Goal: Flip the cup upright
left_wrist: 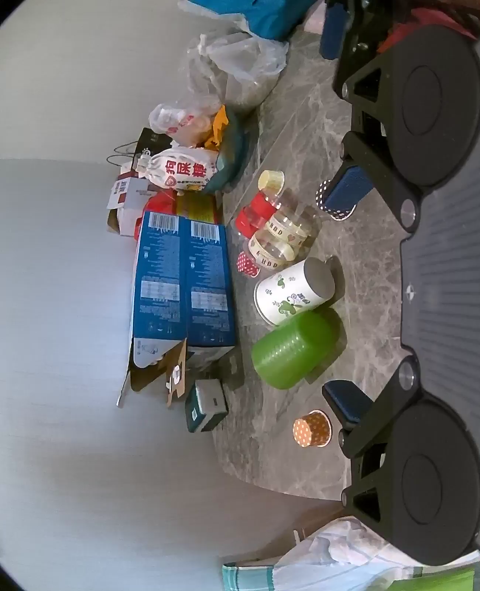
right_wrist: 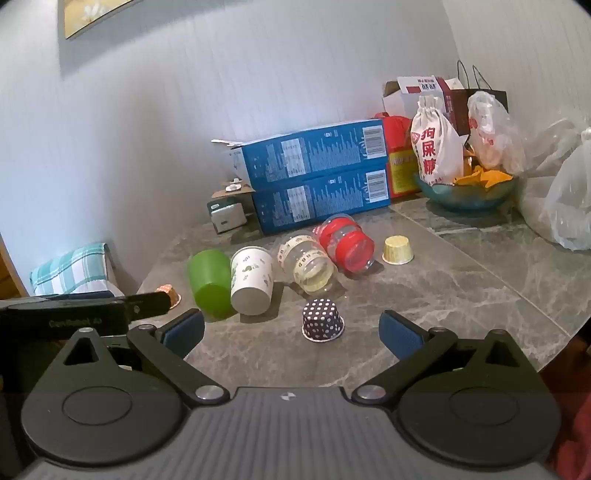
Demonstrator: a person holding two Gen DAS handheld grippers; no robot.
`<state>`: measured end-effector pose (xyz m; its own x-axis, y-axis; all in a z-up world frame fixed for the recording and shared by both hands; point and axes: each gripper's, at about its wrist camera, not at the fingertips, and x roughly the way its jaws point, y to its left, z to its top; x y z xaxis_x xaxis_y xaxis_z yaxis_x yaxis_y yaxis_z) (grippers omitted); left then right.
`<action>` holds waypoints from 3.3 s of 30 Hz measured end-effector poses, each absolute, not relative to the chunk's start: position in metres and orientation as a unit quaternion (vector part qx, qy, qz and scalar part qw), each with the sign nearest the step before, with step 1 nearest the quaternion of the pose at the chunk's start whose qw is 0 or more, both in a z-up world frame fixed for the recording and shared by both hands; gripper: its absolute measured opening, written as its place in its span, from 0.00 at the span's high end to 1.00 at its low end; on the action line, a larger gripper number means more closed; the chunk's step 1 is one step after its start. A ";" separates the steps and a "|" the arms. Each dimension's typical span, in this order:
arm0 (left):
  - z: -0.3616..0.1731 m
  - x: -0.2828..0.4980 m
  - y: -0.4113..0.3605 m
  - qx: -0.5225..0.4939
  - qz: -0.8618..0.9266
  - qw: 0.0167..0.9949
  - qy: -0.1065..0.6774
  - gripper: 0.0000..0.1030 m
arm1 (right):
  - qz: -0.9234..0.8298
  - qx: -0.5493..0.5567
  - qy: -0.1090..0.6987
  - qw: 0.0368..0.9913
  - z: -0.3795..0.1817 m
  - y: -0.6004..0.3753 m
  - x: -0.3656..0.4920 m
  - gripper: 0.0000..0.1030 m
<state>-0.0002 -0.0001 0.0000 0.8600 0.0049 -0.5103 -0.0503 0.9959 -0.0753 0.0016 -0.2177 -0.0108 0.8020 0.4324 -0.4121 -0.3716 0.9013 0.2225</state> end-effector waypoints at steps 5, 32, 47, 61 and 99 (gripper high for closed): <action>0.000 0.000 -0.005 -0.018 0.021 0.966 0.256 0.03 | 0.215 0.065 0.234 0.946 -0.018 -0.218 0.001 0.01; 0.011 -0.021 -0.001 -0.047 0.019 0.968 0.245 0.03 | 0.216 0.070 0.230 0.946 -0.005 -0.222 -0.001 0.01; 0.017 -0.026 0.000 -0.049 0.012 0.968 0.244 0.03 | 0.216 0.069 0.231 0.946 -0.004 -0.222 -0.001 0.01; 0.014 -0.027 -0.001 -0.051 -0.003 0.968 0.247 0.03 | 0.217 0.070 0.234 0.945 -0.005 -0.222 0.000 0.01; 0.013 -0.027 -0.003 -0.052 -0.007 0.966 0.252 0.03 | 0.216 0.069 0.239 0.944 -0.004 -0.221 -0.002 0.01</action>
